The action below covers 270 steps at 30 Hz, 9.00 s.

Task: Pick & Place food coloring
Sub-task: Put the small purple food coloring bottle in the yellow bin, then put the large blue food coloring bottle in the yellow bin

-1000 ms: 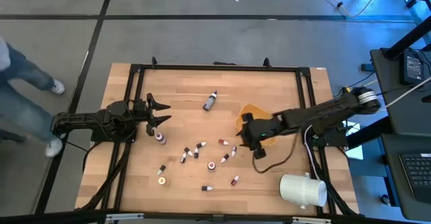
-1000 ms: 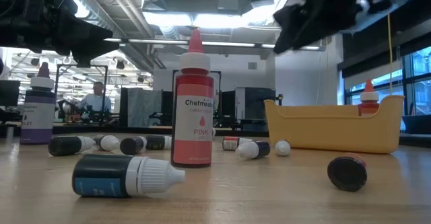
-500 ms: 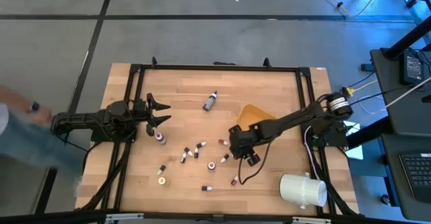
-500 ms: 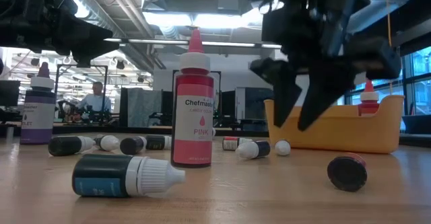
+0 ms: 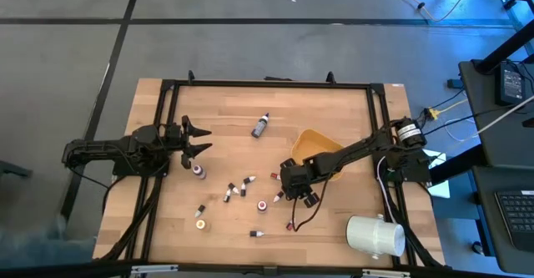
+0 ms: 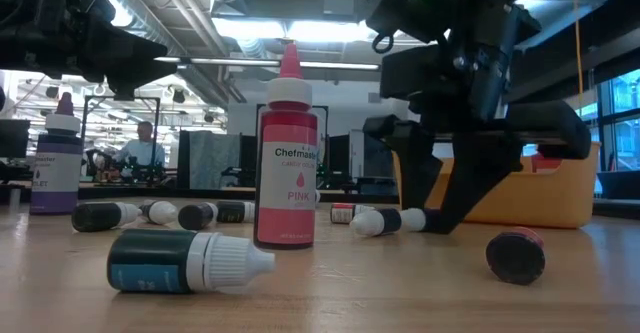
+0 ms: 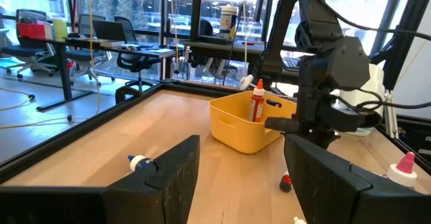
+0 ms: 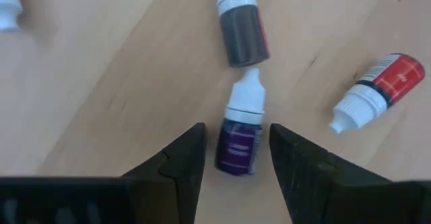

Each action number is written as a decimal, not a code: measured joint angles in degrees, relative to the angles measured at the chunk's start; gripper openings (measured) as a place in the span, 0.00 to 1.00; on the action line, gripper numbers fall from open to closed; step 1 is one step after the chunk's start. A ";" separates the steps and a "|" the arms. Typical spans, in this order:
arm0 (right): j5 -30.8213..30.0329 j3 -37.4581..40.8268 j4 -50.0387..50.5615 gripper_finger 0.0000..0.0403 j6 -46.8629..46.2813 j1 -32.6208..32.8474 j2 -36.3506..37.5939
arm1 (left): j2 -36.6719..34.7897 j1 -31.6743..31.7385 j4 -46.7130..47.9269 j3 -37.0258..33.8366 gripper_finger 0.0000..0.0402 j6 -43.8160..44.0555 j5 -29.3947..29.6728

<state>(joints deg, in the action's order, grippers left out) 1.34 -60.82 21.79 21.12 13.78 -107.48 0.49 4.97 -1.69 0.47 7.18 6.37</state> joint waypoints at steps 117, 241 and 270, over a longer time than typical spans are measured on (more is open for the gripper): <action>-21.78 5.86 4.55 0.39 -18.42 -19.88 44.98 | 59.25 15.87 -6.05 30.93 0.53 -3.07 2.10; 15.91 5.38 -6.02 0.45 -6.80 -15.21 35.65 | 91.32 -12.19 17.75 63.26 0.33 11.28 13.41; 12.44 5.46 -11.00 0.57 -10.40 -11.30 31.39 | 91.32 -15.33 0.16 60.85 0.33 13.21 6.92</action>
<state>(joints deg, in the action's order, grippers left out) 13.78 -55.35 10.79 10.72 2.48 -76.09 91.81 -10.36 -1.53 61.32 20.39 13.29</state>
